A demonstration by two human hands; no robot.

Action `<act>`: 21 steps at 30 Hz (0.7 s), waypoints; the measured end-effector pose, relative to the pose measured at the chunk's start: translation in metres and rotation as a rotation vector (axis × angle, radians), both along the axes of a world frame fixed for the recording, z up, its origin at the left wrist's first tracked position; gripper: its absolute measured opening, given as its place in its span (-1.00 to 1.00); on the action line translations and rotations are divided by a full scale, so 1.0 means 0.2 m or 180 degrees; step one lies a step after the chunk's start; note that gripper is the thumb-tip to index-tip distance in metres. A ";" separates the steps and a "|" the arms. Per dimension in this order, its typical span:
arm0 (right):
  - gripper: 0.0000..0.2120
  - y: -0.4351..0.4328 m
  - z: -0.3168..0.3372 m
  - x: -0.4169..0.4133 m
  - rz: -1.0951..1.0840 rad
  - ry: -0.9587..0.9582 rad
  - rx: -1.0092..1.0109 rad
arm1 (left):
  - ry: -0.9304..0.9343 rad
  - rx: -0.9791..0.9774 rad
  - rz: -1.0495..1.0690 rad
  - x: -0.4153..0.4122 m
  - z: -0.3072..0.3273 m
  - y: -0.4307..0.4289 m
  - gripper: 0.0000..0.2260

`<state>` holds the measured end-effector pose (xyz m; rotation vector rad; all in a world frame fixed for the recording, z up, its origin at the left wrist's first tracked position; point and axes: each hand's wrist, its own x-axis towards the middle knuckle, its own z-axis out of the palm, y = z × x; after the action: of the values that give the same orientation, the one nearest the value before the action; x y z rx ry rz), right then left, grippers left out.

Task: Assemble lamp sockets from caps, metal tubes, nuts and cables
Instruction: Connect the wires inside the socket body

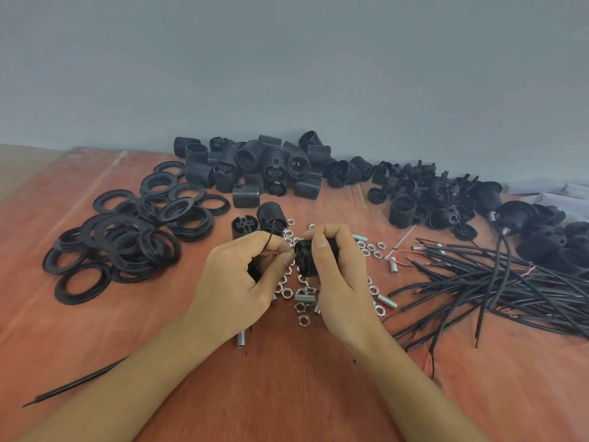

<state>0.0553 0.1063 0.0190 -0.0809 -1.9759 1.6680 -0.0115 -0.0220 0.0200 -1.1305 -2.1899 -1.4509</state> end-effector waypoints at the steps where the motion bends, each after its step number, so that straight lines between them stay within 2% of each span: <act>1: -0.83 0.00 0.00 0.00 0.0002 0.0005 -0.0009 | -0.0011 -0.0013 -0.0020 0.00 0.00 0.00 -0.97; 8: -0.82 0.01 -0.01 0.00 0.0142 0.0014 -0.0104 | -0.0164 0.0062 -0.0166 0.00 -0.01 0.01 -0.94; 14: -0.78 0.02 0.00 -0.01 0.0032 -0.0155 -0.0456 | -0.0648 0.0194 -0.0082 -0.02 -0.01 0.01 -0.86; 17: -0.67 0.03 0.00 -0.01 -0.0005 -0.0183 -0.0614 | -0.0647 0.0125 -0.0069 -0.02 -0.01 0.01 -0.91; 21: -0.69 0.01 -0.01 -0.01 -0.0030 -0.0221 -0.0532 | -0.0645 0.0192 -0.0083 -0.01 -0.02 0.01 -0.95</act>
<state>0.0523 0.1093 0.0161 -0.2120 -1.8787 1.8444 -0.0133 -0.0199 0.0165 -1.0360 -2.2525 -1.6980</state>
